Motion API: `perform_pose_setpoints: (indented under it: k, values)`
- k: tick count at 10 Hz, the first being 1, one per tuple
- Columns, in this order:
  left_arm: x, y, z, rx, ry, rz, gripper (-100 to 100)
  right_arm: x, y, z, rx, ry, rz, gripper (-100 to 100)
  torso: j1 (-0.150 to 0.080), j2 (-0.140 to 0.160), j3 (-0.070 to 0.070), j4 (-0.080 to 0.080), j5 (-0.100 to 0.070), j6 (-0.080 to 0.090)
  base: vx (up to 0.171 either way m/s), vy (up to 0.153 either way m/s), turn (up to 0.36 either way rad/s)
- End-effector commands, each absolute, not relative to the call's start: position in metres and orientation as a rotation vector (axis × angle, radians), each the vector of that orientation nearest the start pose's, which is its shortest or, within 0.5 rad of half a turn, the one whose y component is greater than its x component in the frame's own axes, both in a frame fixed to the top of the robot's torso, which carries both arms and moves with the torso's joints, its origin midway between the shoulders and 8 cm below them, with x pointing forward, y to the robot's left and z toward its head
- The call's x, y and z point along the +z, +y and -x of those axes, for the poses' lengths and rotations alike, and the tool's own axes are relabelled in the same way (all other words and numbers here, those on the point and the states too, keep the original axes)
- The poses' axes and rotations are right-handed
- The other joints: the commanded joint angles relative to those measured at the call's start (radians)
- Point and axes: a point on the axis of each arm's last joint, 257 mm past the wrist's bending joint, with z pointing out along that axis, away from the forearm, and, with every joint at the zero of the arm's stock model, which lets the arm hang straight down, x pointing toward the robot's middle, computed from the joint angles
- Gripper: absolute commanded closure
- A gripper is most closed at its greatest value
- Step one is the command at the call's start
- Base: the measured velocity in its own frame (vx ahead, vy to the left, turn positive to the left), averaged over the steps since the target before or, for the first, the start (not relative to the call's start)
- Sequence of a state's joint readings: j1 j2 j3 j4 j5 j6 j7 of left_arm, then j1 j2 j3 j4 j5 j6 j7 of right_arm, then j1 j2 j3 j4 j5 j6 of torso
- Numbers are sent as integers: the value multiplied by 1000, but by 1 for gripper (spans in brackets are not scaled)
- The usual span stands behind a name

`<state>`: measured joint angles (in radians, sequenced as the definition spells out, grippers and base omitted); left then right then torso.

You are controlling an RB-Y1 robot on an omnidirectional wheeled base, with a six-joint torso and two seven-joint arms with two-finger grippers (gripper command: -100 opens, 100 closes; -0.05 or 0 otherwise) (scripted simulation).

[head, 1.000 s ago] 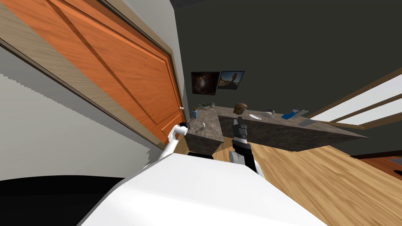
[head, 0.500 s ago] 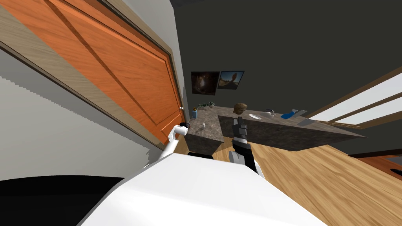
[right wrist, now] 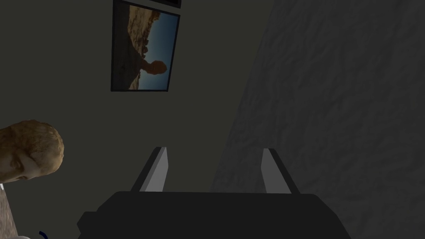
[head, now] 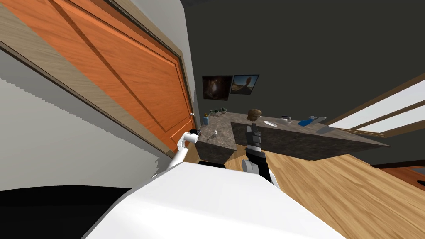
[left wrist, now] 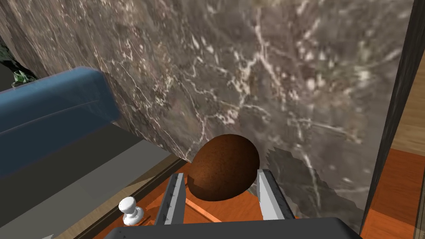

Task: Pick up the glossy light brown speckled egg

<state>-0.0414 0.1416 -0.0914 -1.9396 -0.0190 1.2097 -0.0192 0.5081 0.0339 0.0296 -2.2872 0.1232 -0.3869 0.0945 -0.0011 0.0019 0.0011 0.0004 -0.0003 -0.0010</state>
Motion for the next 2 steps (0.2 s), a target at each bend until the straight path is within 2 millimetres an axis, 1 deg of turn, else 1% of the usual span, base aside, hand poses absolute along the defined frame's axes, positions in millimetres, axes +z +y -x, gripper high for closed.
perform_pose_setpoints:
  k: [1,2]
  values:
    - [-307,234,-467,-579,1881,1574,100,2,-265,-363,1133,757,-660,0,0,0,0,0,0,0,-4,-6,10]
    - [-307,234,-466,-578,1882,1575,0,2,-265,-363,1133,757,-660,0,0,-1,0,0,0,0,0,0,0]
